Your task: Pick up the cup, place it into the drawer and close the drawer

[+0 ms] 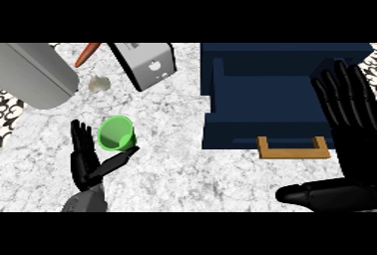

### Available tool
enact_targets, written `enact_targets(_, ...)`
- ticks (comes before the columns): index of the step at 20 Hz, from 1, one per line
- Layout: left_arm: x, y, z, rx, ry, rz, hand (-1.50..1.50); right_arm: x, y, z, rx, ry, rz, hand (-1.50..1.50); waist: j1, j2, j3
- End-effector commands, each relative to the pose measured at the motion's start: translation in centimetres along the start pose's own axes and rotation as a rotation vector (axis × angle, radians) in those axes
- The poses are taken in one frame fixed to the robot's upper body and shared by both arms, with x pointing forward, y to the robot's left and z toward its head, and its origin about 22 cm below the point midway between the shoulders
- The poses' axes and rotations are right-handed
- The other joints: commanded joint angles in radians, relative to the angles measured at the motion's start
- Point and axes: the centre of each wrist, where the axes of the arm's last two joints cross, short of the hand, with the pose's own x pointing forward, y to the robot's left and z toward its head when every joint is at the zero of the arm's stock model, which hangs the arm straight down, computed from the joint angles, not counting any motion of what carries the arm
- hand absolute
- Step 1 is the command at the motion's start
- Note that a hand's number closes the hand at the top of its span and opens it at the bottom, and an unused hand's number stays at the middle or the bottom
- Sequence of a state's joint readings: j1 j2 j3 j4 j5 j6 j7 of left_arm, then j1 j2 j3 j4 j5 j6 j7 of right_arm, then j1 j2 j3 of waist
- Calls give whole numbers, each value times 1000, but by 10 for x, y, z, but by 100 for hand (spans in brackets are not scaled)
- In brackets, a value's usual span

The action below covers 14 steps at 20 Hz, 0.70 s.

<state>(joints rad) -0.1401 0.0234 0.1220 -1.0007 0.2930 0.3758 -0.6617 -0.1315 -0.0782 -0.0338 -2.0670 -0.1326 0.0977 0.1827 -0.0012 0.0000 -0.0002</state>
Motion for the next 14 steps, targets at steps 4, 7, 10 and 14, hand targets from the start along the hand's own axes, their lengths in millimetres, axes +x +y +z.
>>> enact_targets(4, -13, 6, -13, 9, 15, -6, -150, -1, 9, 8, 9, 2, -1, -150, -1, 0, 0)
enact_targets(7, -27, 2, -7, -9, 27, -1, -150, -22, 2, 4, 19, 1, -8, -150, -2, 1, 0)
enact_targets(10, -29, 11, -1, -9, 11, 1, -150, 15, -7, 19, 17, 5, 20, -150, -3, -1, 0)
enact_targets(14, -47, 20, -3, -26, -1, 47, -150, 13, 4, 7, 16, -3, -14, -150, -7, 2, -1)
